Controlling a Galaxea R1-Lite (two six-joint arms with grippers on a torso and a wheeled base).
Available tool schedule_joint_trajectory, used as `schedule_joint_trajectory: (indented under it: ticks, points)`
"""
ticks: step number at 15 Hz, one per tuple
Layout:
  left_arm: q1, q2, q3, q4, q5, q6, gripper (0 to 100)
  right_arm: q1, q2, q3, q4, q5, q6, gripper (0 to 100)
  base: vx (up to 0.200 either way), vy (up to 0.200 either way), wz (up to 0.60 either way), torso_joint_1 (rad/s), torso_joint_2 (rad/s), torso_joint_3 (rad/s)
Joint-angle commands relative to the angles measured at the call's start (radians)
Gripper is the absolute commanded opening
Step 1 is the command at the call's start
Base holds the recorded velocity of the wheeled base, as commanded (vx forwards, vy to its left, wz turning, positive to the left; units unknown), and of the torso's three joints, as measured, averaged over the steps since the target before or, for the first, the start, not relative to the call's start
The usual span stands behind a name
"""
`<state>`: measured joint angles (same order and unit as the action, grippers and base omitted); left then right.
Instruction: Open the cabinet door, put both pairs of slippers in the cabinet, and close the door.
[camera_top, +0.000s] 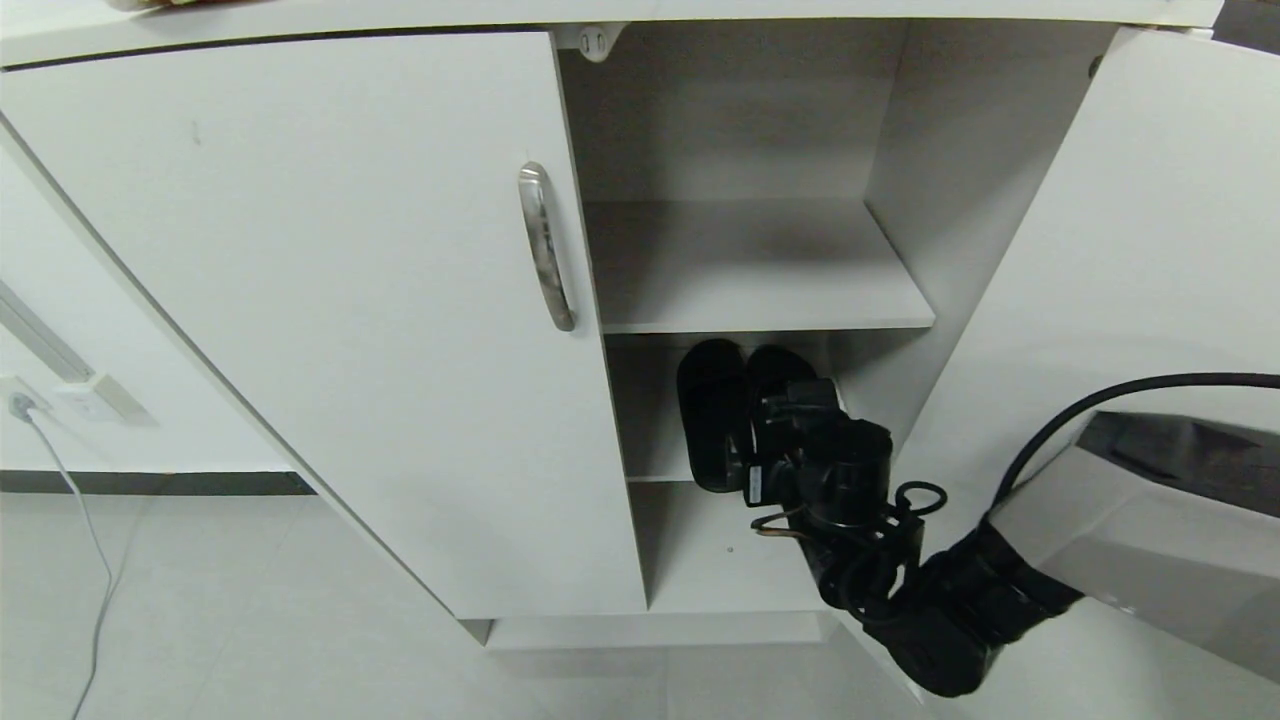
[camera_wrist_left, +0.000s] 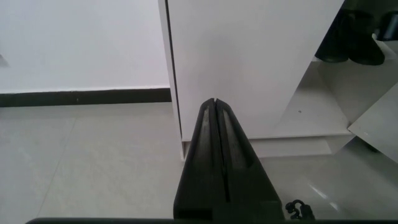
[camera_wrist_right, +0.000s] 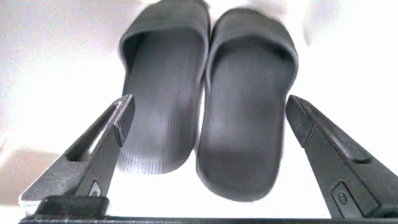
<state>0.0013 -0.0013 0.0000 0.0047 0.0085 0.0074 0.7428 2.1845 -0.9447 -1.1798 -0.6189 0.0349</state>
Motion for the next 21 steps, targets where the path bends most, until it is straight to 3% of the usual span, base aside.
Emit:
schedule_joint_trajectory:
  ticks: [1, 6, 14, 21]
  points:
    - [0.000, 0.001, 0.000, 0.000, 0.001, 0.002, 0, 0.026, -0.123, 0.109, -0.024, 0.001, 0.000, 100, 0.000, 0.000, 0.00, 0.000, 0.00, 0.000]
    - [0.000, 0.001, 0.000, 0.000, 0.005, -0.003, 0, 0.043, -0.126, 0.135, -0.029, 0.001, 0.000, 100, 0.000, 0.000, 0.00, 0.000, 0.00, 0.000]
    - [0.000, 0.001, 0.000, 0.000, 0.005, -0.003, 0, 0.047, -0.135, 0.152, -0.054, 0.001, 0.000, 100, -0.200, 0.000, 0.00, 0.002, 0.00, 0.003]
    - [0.000, 0.001, 0.000, 0.000, 0.002, -0.001, 0, 0.049, -0.149, 0.164, -0.067, -0.001, -0.003, 100, 0.000, 0.000, 0.00, 0.000, 0.00, 0.000]
